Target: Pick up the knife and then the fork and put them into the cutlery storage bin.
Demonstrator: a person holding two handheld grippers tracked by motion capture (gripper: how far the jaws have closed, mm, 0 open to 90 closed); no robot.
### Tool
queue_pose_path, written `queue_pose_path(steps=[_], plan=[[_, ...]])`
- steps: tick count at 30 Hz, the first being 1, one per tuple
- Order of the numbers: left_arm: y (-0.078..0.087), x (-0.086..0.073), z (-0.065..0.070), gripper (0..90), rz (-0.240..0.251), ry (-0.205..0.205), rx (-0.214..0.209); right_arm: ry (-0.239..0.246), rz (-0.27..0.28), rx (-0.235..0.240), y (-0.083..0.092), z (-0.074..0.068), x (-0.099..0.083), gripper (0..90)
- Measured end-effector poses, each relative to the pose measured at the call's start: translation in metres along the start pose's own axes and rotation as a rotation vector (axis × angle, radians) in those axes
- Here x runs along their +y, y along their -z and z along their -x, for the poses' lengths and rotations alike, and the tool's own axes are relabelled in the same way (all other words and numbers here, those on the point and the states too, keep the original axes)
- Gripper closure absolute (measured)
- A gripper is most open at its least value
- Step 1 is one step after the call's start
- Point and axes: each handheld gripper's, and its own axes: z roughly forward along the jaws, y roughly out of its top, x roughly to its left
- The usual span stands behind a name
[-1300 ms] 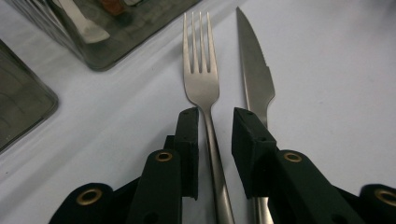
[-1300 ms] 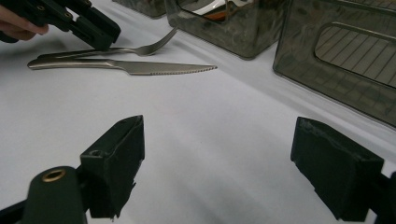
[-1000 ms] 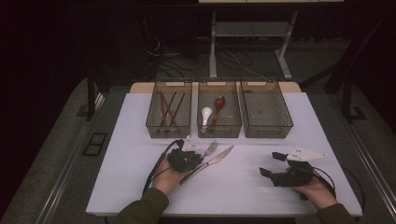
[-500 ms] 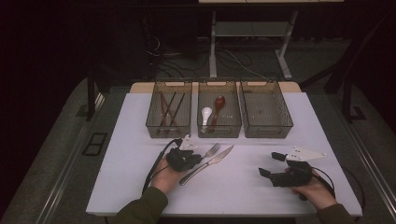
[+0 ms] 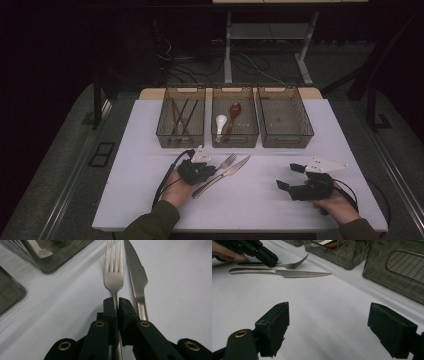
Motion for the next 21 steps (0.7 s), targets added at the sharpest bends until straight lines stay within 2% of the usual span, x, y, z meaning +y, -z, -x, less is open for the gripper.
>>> queue_pose_path(steps=[6, 11, 13, 15, 18, 19, 21], plan=[[0.004, 0.003, 0.002, 84.7, 0.000, -0.020, -0.012, -0.019, 0.026, 0.001, 0.001, 0.000, 0.002, 17.7], [0.014, 0.008, 0.005, 84.8, 0.033, -0.024, -0.031, -0.043, 0.058, 0.010, 0.002, 0.000, 0.005, 17.7], [0.018, 0.009, 0.007, 84.8, 0.044, -0.018, -0.036, -0.081, 0.046, 0.036, 0.002, 0.002, 0.007, 17.7], [0.020, 0.010, 0.009, 84.8, 0.055, -0.020, -0.039, -0.088, 0.048, 0.051, 0.002, 0.002, 0.009, 17.6], [0.023, 0.012, 0.011, 84.8, 0.069, -0.031, -0.040, -0.106, 0.075, 0.116, 0.004, 0.003, 0.015, 14.6], [0.024, 0.013, 0.012, 84.8, 0.080, -0.028, -0.042, -0.103, 0.080, 0.131, 0.005, 0.002, 0.017, 14.6], [0.026, 0.015, 0.014, 84.8, 0.088, -0.029, -0.045, -0.071, 0.071, 0.124, 0.005, -0.002, 0.021, 14.6]])
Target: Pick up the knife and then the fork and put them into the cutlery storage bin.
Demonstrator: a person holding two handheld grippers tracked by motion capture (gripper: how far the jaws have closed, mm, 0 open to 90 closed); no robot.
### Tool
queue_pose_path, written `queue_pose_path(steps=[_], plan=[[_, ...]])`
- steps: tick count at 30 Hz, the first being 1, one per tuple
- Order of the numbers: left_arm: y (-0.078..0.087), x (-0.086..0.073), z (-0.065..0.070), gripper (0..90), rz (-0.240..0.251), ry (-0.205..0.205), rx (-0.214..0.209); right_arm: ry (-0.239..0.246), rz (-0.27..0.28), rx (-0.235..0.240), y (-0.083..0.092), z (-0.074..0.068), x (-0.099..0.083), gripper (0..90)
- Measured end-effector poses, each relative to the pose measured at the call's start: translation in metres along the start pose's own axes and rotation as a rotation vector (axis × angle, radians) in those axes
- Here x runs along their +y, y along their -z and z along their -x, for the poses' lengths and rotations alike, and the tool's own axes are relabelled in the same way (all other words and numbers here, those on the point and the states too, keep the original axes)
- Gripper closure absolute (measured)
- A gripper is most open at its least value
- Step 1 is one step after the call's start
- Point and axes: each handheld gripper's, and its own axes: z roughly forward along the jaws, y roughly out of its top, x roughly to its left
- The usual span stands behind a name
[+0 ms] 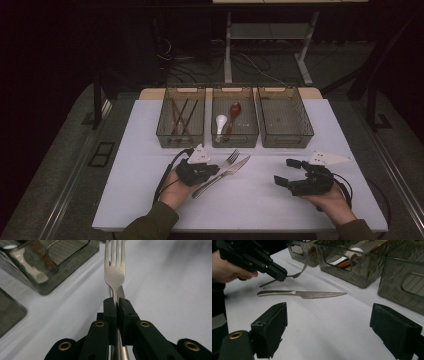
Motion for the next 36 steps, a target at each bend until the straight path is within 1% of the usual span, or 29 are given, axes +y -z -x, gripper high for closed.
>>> queue_pose_path(steps=[1, 2, 4, 5, 6, 7, 9, 12, 15, 18, 22, 23, 24, 26, 27, 28, 32, 34, 36], plan=[[0.001, 0.001, 0.001, 84.8, 0.005, -0.005, -0.004, 0.008, -0.006, 0.001, -0.002, -0.001, 0.002, 14.7], [0.001, 0.002, 0.002, 84.8, 0.007, -0.005, -0.005, 0.002, -0.011, 0.010, -0.004, -0.003, 0.004, 15.8], [0.001, 0.004, 0.005, 84.8, 0.018, -0.002, -0.009, 0.003, -0.029, 0.034, -0.010, -0.004, 0.008, 23.7], [0.002, 0.005, 0.006, 84.8, 0.025, 0.000, -0.012, -0.004, -0.035, 0.049, -0.013, -0.005, 0.011, 25.0], [0.002, 0.006, 0.008, 84.8, 0.027, -0.008, -0.015, -0.013, -0.038, 0.058, -0.016, -0.006, 0.015, 25.0], [0.002, 0.007, 0.009, 84.8, 0.031, -0.010, -0.016, -0.019, -0.038, 0.067, -0.020, -0.007, 0.018, 25.5], [0.002, 0.009, 0.013, 84.8, 0.044, -0.009, -0.018, -0.012, -0.036, 0.074, -0.025, -0.009, 0.024, 28.1], [0.002, 0.012, 0.017, 84.8, 0.055, -0.017, -0.019, -0.009, -0.013, 0.091, -0.032, -0.014, 0.031, 31.1], [0.001, 0.015, 0.021, 84.8, 0.071, -0.024, -0.018, -0.012, 0.000, 0.100, -0.037, -0.017, 0.039, 35.2], [0.001, 0.018, 0.026, 84.8, 0.083, -0.025, -0.013, -0.011, 0.000, 0.105, -0.044, -0.020, 0.046, 41.4], [0.000, 0.021, 0.032, 84.8, 0.110, -0.032, -0.007, -0.028, 0.001, 0.117, -0.052, -0.023, 0.052, 46.5], [-0.001, 0.021, 0.035, 84.8, 0.120, -0.026, -0.007, -0.030, 0.000, 0.114, -0.054, -0.023, 0.054, 47.4], [-0.001, 0.022, 0.036, 84.8, 0.120, -0.033, -0.011, -0.031, -0.002, 0.112, -0.056, -0.023, 0.054, 49.0], [-0.003, 0.023, 0.039, 84.8, 0.121, -0.036, -0.008, -0.036, -0.008, 0.114, -0.060, -0.023, 0.056, 53.8], [-0.003, 0.023, 0.039, 84.8, 0.116, -0.044, -0.005, -0.046, -0.007, 0.115, -0.062, -0.024, 0.056, 56.0], [-0.003, 0.023, 0.039, 84.8, 0.116, -0.044, -0.001, -0.053, -0.015, 0.117, -0.063, -0.024, 0.057, 62.1], [-0.002, 0.022, 0.038, 84.8, 0.128, -0.028, 0.002, -0.057, -0.023, 0.126, -0.067, -0.025, 0.058, 74.6], [-0.002, 0.022, 0.038, 84.7, 0.127, -0.027, -0.001, -0.054, -0.017, 0.122, -0.068, -0.026, 0.059, 79.2], [-0.001, 0.022, 0.037, 84.7, 0.130, -0.028, -0.001, -0.052, -0.002, 0.130, -0.068, -0.026, 0.060, 80.9]])
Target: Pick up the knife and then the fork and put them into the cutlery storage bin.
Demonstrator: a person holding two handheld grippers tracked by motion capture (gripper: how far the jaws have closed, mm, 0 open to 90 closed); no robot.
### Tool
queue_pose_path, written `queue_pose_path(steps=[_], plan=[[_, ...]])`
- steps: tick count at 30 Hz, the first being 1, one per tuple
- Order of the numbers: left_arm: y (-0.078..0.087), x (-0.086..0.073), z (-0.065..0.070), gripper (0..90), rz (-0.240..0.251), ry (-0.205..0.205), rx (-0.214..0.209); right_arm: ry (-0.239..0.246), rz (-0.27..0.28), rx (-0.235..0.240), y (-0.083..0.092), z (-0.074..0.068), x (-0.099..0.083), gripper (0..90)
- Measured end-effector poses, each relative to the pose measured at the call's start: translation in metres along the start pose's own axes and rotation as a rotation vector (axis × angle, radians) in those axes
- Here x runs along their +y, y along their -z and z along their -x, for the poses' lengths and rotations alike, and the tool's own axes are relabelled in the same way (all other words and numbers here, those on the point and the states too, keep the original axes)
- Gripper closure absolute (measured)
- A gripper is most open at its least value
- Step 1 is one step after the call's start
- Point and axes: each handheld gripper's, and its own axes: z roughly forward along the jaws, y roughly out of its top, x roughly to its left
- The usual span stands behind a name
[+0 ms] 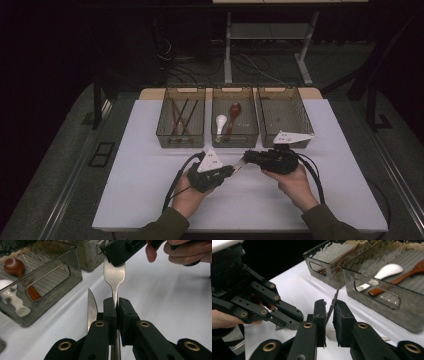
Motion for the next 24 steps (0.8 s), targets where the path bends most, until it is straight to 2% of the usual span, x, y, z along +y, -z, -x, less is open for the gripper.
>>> queue_pose_path(steps=[2, 9, 13, 19, 24], plan=[[-0.0006, -0.0007, -0.0004, 84.6, 0.015, 0.021, -0.006, 0.012, 0.006, 0.000, 0.0000, -0.0012, 0.0009, 82.8], [0.0003, -0.0029, -0.0043, 83.7, 0.039, 0.050, -0.040, 0.041, 0.030, 0.014, 0.0007, -0.0044, 0.0049, 87.8], [0.0009, -0.0038, -0.0060, 83.4, 0.044, 0.055, -0.050, 0.064, 0.031, 0.011, 0.0000, -0.0067, 0.0066, 87.9], [0.0012, -0.0037, -0.0055, 82.8, 0.049, 0.056, -0.057, 0.063, 0.031, 0.013, 0.0009, -0.0074, 0.0067, 87.9], [0.0021, -0.0048, -0.0053, 73.6, 0.056, 0.036, -0.062, 0.071, 0.036, 0.002, 0.0038, -0.0066, 0.0080, 88.0]])
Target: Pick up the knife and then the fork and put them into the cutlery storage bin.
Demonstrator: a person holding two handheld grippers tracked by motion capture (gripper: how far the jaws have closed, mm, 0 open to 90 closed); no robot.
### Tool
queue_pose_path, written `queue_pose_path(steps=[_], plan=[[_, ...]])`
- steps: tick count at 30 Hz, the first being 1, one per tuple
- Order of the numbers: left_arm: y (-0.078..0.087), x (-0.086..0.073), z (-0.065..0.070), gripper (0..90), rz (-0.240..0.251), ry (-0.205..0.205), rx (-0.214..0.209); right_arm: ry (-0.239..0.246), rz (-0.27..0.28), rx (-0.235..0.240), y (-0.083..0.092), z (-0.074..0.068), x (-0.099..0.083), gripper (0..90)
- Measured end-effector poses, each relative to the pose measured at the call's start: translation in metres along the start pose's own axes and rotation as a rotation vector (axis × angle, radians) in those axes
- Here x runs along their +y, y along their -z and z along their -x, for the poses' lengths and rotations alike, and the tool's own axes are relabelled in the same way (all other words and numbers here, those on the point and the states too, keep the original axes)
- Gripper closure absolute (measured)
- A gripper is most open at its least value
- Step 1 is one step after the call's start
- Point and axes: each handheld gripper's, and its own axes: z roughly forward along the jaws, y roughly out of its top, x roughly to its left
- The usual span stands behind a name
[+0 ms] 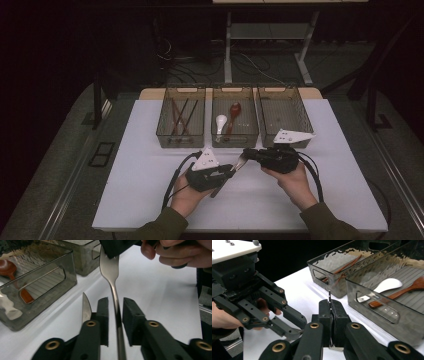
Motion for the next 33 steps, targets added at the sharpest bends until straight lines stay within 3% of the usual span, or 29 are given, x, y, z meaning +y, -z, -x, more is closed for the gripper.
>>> queue_pose_path(steps=[7, 14, 17, 22, 33], plan=[[0.009, -0.006, -0.007, 59.7, 0.007, -0.007, -0.018, -0.004, 0.026, -0.016, 0.009, 0.005, 0.002, 88.0], [0.031, -0.022, -0.018, 47.9, 0.022, -0.012, -0.016, -0.003, 0.036, -0.038, 0.017, 0.010, 0.004, 88.0], [0.043, -0.031, -0.024, 44.1, 0.028, 0.015, -0.022, -0.004, 0.039, -0.047, 0.020, 0.012, 0.004, 88.0], [0.058, -0.047, -0.030, 37.4, 0.023, 0.021, -0.007, -0.011, 0.050, -0.063, 0.025, 0.018, 0.005, 88.0], [0.072, -0.064, -0.042, 19.8, 0.008, 0.069, 0.031, -0.025, 0.079, -0.127, 0.040, 0.038, 0.016, 88.0]])
